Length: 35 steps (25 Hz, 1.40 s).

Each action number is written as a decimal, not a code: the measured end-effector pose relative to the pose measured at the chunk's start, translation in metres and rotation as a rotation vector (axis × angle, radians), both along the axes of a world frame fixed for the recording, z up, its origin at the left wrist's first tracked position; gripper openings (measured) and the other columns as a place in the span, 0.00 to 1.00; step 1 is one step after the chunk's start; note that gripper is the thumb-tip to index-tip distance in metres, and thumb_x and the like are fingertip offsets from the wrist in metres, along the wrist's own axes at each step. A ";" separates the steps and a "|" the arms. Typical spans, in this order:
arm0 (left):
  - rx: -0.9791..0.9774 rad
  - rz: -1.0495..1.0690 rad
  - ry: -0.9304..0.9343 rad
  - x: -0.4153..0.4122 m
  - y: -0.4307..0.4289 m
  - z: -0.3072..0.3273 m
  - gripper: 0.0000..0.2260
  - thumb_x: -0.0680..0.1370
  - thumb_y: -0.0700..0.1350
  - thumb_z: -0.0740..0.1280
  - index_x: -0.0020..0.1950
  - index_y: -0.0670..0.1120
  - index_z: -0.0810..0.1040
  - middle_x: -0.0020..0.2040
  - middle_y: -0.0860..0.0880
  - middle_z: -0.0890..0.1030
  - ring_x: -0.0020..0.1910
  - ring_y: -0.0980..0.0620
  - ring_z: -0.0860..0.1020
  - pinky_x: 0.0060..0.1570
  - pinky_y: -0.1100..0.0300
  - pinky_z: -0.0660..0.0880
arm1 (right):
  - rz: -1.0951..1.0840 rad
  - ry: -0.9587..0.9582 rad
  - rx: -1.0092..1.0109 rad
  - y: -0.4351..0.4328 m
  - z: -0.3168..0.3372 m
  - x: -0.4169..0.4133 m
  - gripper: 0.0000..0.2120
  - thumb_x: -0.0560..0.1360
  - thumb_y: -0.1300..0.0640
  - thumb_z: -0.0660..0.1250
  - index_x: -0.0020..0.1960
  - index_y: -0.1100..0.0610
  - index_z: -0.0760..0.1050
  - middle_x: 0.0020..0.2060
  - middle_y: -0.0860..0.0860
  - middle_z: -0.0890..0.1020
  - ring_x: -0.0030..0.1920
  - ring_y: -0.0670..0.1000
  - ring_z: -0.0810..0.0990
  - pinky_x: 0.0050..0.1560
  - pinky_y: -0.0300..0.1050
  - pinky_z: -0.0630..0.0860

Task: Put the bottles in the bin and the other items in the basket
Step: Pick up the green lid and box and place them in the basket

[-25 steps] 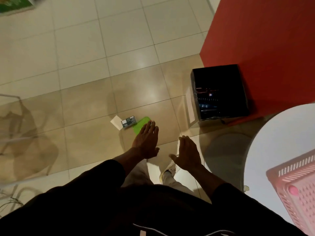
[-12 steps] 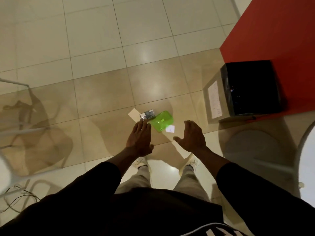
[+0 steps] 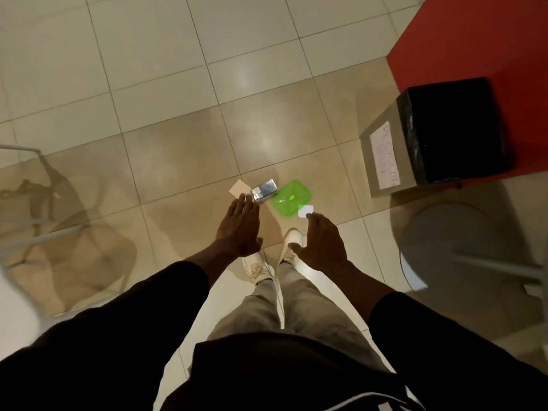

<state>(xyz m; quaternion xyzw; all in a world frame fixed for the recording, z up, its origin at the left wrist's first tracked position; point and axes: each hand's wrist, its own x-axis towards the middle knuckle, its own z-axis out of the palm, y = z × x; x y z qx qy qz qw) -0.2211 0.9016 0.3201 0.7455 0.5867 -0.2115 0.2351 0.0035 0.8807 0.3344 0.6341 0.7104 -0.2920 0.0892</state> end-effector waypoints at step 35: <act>0.000 0.047 0.030 -0.009 0.173 -0.651 0.43 0.68 0.53 0.79 0.73 0.37 0.61 0.62 0.35 0.73 0.59 0.33 0.74 0.55 0.40 0.72 | -1.423 0.255 -0.480 0.117 -0.693 -0.006 0.05 0.73 0.65 0.73 0.44 0.64 0.78 0.36 0.62 0.79 0.24 0.52 0.73 0.25 0.50 0.80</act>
